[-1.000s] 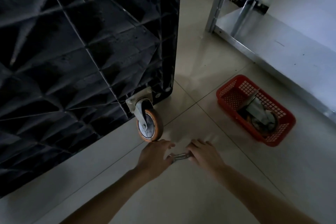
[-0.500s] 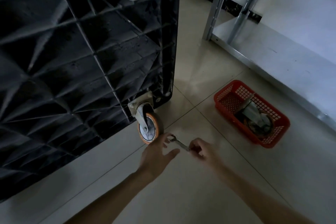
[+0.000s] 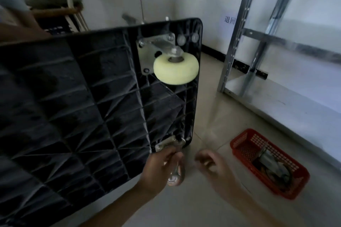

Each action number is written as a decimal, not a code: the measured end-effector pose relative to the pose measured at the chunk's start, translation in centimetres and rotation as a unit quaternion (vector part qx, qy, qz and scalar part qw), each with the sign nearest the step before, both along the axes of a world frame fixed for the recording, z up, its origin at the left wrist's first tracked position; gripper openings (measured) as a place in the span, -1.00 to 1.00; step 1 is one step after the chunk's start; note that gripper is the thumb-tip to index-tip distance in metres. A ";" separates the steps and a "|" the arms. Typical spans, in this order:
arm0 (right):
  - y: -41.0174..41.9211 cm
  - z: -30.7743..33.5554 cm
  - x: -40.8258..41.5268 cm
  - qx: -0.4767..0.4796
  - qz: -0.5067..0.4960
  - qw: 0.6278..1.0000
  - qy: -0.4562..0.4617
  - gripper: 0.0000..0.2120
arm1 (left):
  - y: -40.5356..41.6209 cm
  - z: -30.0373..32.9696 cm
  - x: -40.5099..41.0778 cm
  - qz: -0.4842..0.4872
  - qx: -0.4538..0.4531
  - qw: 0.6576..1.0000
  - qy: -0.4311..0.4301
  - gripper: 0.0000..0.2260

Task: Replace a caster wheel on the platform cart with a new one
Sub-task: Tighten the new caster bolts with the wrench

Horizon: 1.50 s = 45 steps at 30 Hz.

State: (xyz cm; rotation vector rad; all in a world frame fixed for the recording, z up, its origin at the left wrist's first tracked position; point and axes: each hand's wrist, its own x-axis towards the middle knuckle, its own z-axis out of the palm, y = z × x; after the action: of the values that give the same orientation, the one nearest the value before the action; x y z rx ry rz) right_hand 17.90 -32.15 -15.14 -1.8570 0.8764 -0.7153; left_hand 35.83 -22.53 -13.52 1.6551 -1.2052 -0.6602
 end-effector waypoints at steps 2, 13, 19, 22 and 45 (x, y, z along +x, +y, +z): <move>-1.5 4.6 -0.5 -0.120 -0.025 0.992 -0.008 -0.89 | 0.4 4.1 2.3 0.002 -0.021 0.999 -0.036 -0.77; -6.3 30.4 9.4 -0.489 0.024 0.871 -0.033 -0.85 | 0.4 22.2 10.9 0.109 -0.006 0.950 -0.293 -0.82; -9.1 33.2 15.6 -0.519 0.147 0.817 0.201 -0.49 | -0.5 25.8 11.3 0.131 0.071 0.908 -0.392 -0.77; -10.2 32.9 16.8 -0.469 0.188 0.823 0.260 -0.35 | -1.2 26.4 10.9 0.133 0.101 0.890 -0.424 -0.76; -12.4 30.9 18.0 -0.388 0.187 0.868 0.248 -0.47 | -3.4 24.6 10.9 0.154 0.081 0.888 -0.426 -0.73</move>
State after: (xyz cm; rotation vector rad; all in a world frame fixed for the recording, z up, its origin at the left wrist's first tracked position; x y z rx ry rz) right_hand 35.87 -44.56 15.77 -2.9236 0.5118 -0.3499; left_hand 46.77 -25.95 11.04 2.3232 -1.4379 0.2278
